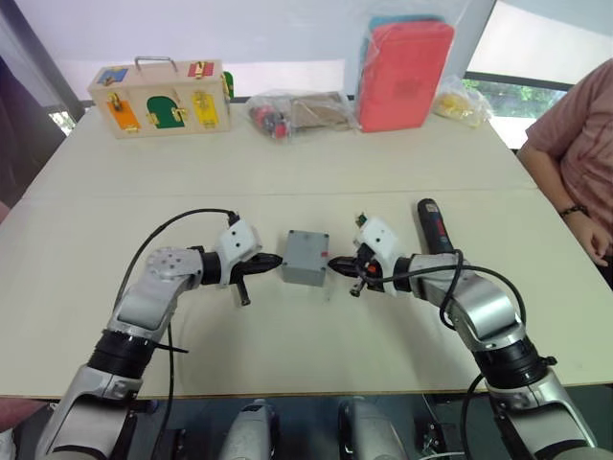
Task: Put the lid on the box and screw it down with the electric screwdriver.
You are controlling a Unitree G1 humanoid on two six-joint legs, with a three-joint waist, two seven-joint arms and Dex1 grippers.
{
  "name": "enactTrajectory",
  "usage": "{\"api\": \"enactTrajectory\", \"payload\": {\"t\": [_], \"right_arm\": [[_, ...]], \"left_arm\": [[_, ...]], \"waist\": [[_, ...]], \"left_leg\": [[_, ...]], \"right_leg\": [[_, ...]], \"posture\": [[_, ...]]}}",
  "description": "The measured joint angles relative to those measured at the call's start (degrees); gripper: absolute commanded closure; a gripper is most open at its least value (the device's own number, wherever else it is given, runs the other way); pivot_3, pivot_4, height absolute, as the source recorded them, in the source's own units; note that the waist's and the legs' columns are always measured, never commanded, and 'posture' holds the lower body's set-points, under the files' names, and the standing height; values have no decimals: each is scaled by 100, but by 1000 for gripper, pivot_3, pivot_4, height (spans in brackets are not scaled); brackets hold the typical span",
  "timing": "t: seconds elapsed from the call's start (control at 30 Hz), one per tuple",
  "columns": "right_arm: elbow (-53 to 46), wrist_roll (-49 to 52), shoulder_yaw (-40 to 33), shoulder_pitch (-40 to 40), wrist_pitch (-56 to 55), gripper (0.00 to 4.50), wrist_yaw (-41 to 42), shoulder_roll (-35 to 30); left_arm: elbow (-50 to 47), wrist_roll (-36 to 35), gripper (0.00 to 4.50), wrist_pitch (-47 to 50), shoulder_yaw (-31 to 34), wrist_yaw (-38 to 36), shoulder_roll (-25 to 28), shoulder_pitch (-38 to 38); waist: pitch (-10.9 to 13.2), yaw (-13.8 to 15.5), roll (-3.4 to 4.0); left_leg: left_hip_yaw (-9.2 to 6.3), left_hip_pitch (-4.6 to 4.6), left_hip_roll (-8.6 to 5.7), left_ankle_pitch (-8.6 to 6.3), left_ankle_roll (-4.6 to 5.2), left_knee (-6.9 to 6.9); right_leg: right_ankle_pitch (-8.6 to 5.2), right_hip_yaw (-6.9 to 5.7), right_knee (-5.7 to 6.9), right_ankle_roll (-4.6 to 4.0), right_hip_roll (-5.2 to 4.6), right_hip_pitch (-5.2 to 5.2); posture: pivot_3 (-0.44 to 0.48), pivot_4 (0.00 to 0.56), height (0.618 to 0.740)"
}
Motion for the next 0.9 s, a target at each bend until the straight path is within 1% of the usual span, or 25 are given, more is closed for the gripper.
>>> {"api": "enactTrajectory", "payload": {"t": [0.1,0.2,0.27,0.3,0.37,0.43,0.5,0.63,0.9], "right_arm": [[42,-7,-293,-184,14,4460,-259,-7],[306,-68,-641,-496,-20,4460,-595,25],[784,-151,-784,-727,-159,3975,-866,151],[1236,-207,-893,-880,-268,3832,-1023,261],[1778,-267,-962,-1004,-411,3032,-1182,355],[2112,-310,-949,-1058,-556,2227,-1217,428],[2471,-371,-911,-1135,-742,1556,-1217,470],[3058,-402,-909,-1376,-1039,1556,-1216,679],[3818,-452,-914,-1658,-1401,1556,-1209,870]], "left_arm": [[-341,-109,4500,183,44,-99,216,233],[-638,-222,4500,325,193,-148,422,337],[-809,-355,4500,431,357,-199,593,386],[-943,-479,4500,529,500,-224,673,368],[-1101,-666,4500,663,705,-231,742,240],[-1213,-795,4500,758,839,-232,798,136],[-1254,-916,4500,848,894,-228,806,37],[-1345,-1068,4500,979,908,-201,806,-114],[-1480,-1093,4500,1055,903,-64,801,-193]], "waist": [[0,-1,0],[0,-2,0],[0,-6,-1],[0,-11,-1],[0,9,0],[1,-3,1],[1,-15,1],[1,-37,1],[1,-36,1]], "left_leg": [[-1,0,1,0,0,0],[-1,1,1,0,0,0],[0,1,1,0,0,-1],[1,1,1,1,-1,-1],[1,0,1,1,-1,-1],[5,0,0,1,-2,-2],[8,0,0,1,-2,-2],[6,1,2,1,-2,-3],[7,0,2,2,-4,-4]], "right_leg": [[0,0,1,0,1,0],[0,0,1,0,2,0],[0,0,1,0,2,0],[0,0,1,0,2,0],[0,-1,1,0,2,0],[0,1,-1,0,0,0],[0,2,-2,0,-1,0],[0,2,1,0,4,-3],[0,3,0,0,4,-3]], "posture": [[0,150,730],[0,150,730],[0,150,730],[0,150,730],[0,150,730],[0,150,730],[0,150,730],[0,150,730],[0,150,730]]}}
